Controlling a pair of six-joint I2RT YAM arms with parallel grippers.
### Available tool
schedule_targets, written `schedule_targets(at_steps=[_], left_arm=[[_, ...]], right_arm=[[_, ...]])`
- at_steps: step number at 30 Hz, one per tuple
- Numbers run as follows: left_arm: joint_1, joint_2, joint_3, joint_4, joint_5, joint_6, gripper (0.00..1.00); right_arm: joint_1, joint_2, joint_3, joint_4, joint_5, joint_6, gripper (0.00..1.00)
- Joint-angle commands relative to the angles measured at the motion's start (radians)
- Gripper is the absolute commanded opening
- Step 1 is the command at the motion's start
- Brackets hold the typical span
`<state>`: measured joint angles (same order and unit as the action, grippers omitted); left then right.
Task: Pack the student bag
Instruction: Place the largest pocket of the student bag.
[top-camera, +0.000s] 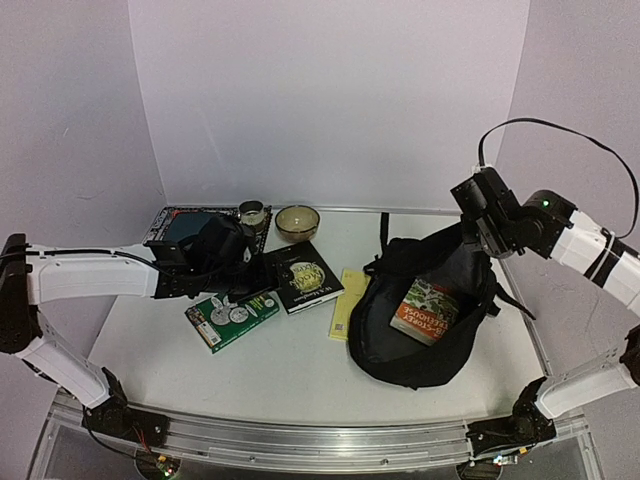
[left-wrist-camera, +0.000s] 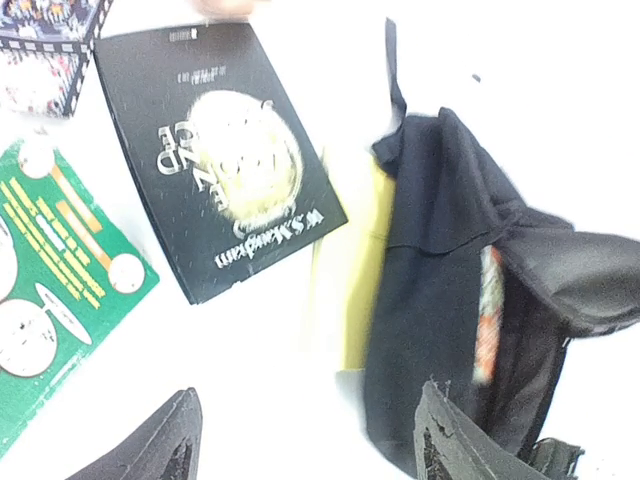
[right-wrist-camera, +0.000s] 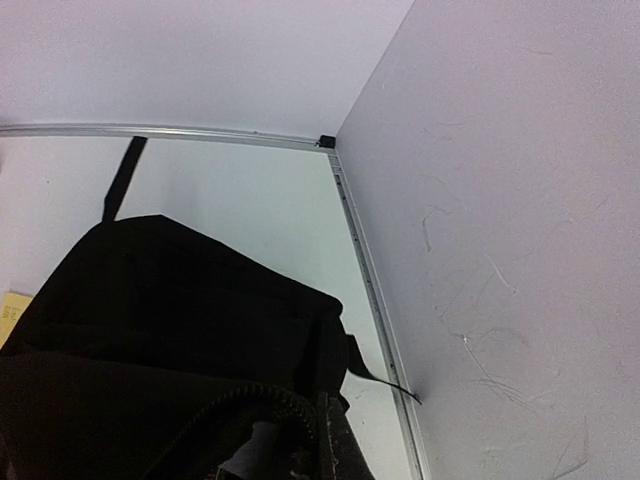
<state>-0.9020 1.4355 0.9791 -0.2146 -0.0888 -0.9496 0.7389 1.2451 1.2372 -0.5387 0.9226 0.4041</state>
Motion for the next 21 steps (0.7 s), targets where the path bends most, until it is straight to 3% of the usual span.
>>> schedule_targets(at_steps=[1, 5, 10, 15, 21], left_arm=[[0.006, 0.073, 0.023, -0.006, 0.069, 0.044, 0.72], [0.008, 0.129, 0.045, -0.007, 0.123, 0.058, 0.7], [0.007, 0.179, 0.079, -0.006, 0.152, 0.065, 0.7], [0.01, 0.222, 0.108, -0.007, 0.168, 0.054, 0.68], [0.047, 0.24, 0.095, -0.007, 0.179, 0.0, 0.67]], right_arm=[[-0.065, 0.041, 0.079, -0.055, 0.018, 0.003, 0.03], [-0.067, 0.089, 0.087, -0.082, -0.112, 0.003, 0.12], [-0.067, 0.118, 0.106, -0.119, -0.333, -0.018, 0.37], [-0.065, 0.137, 0.217, -0.206, -0.459, -0.04, 0.6], [-0.049, 0.154, 0.356, -0.261, -0.584, -0.048, 0.78]])
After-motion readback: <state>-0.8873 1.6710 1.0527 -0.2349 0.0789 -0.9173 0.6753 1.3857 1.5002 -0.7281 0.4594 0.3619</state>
